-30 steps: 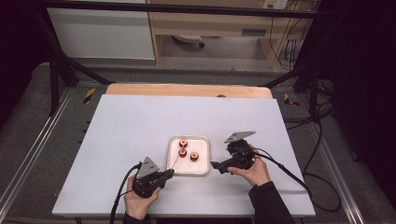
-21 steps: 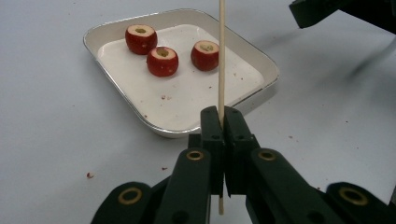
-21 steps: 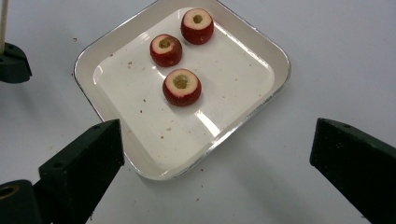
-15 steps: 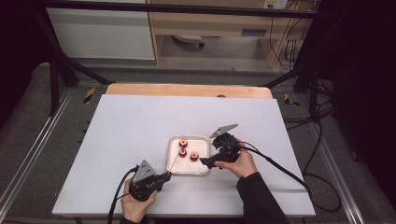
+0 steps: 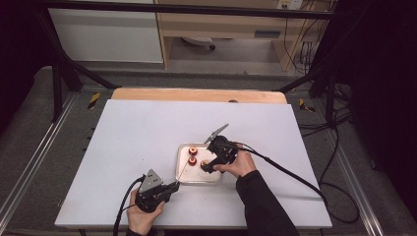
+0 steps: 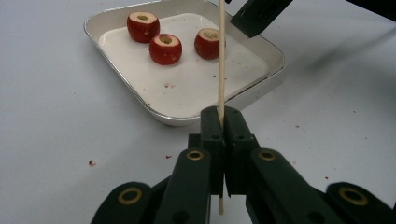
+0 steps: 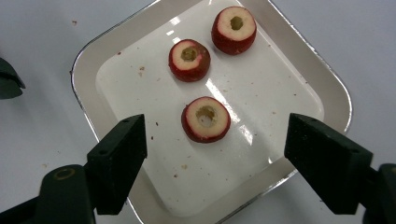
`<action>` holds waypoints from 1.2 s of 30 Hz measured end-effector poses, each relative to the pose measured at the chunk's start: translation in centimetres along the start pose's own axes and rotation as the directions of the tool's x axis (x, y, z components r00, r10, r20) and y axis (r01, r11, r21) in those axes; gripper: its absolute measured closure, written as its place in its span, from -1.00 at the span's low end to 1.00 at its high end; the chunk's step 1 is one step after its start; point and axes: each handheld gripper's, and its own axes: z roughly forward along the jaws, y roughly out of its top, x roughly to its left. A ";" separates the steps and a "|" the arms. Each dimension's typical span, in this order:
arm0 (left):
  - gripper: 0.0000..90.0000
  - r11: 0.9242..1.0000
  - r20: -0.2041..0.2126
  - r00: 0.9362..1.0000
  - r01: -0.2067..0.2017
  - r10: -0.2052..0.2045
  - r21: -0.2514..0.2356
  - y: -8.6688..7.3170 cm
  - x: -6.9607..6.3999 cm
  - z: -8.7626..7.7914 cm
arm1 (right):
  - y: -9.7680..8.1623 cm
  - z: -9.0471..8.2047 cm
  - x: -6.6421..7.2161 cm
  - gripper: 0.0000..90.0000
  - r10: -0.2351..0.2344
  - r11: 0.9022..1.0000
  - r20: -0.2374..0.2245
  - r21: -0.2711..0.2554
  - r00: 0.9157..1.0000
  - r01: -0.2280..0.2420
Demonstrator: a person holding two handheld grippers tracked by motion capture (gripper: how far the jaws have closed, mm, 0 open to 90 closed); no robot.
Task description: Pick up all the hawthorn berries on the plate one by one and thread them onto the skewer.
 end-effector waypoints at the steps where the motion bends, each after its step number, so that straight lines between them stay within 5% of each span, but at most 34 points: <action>1: 0.96 1.000 0.001 1.000 0.007 -0.007 -0.006 -0.1 0.0 0.0 | 0.2 0.2 0.0 -0.48 0.000 1.000 -0.008 0.004 1.000 0.000; 6: 0.96 1.000 0.002 1.000 0.006 -0.006 0.000 -0.2 0.2 0.0 | 0.8 0.8 -0.1 -0.34 -0.012 0.999 -0.019 0.032 1.000 0.013; 12: 0.96 1.000 0.004 1.000 0.006 -0.006 0.000 -0.3 0.2 -0.1 | 1.4 1.4 -0.2 -0.19 -0.091 0.993 -0.039 0.066 0.995 0.093; 18: 0.96 1.000 0.009 1.000 0.004 -0.004 0.003 -0.3 0.2 0.0 | 1.7 1.9 0.1 -0.04 -0.202 0.973 -0.060 0.103 0.978 0.207; 21: 0.96 1.000 0.009 1.000 0.002 -0.002 0.006 -0.3 0.1 0.1 | 1.8 2.0 0.1 0.01 -0.211 0.970 -0.071 0.104 0.975 0.218; 26: 0.96 1.000 0.010 1.000 0.001 -0.001 0.007 -0.3 0.1 0.1 | 1.6 2.4 0.0 0.21 -0.278 0.951 -0.081 0.119 0.957 0.286; 36: 0.96 1.000 0.012 1.000 -0.003 0.003 0.011 -0.3 0.1 0.1 | 1.5 2.7 0.0 0.31 -0.296 0.945 -0.092 0.121 0.951 0.305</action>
